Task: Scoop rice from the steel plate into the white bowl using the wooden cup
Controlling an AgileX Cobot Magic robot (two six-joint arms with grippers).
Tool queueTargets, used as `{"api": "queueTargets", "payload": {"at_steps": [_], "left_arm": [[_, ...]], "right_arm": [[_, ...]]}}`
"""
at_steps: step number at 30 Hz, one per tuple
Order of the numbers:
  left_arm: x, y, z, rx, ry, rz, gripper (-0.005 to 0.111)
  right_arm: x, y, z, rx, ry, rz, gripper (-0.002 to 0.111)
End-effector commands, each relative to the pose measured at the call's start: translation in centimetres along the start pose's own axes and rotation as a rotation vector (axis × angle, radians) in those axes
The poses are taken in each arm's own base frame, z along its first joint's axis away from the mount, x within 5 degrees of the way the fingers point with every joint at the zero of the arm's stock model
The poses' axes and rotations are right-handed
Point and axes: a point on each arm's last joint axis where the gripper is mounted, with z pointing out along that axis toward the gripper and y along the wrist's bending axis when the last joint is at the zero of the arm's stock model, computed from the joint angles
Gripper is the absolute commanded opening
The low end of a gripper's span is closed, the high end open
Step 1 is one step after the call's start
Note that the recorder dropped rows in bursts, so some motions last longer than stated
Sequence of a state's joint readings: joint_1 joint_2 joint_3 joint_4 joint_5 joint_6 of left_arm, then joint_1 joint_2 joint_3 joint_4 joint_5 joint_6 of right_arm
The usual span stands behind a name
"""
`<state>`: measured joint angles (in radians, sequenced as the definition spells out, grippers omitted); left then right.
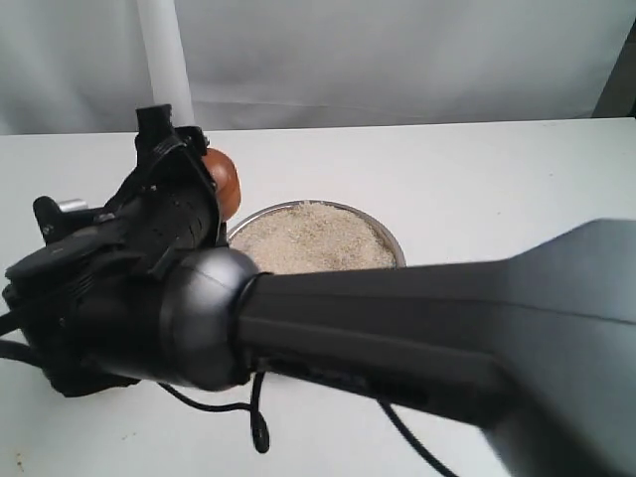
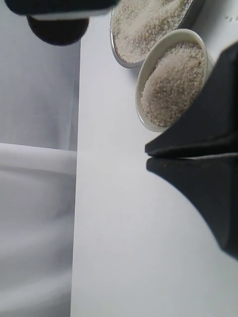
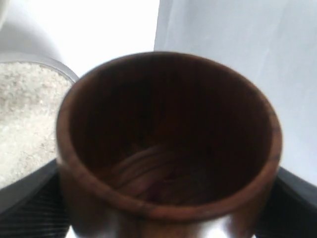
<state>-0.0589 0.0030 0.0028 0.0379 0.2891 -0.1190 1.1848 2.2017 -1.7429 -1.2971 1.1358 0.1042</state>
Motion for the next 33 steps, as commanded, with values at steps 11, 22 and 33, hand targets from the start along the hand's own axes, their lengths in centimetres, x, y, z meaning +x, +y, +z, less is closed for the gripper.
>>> {"api": "queueTargets", "payload": {"at_steps": [11, 22, 33], "left_arm": [[-0.1, 0.0, 0.0, 0.006, -0.009, -0.004, 0.0], [-0.1, 0.0, 0.0, 0.006, -0.009, -0.008, 0.0], [-0.1, 0.0, 0.0, 0.006, -0.009, -0.008, 0.0]], "right_arm": [[11.8, -1.1, 7.8, -0.09, 0.265, -0.338, 0.0], [12.2, 5.1, 13.8, -0.193, 0.301, -0.512, 0.0], [11.7, 6.7, 14.6, -0.216, 0.279, -0.535, 0.0]]}}
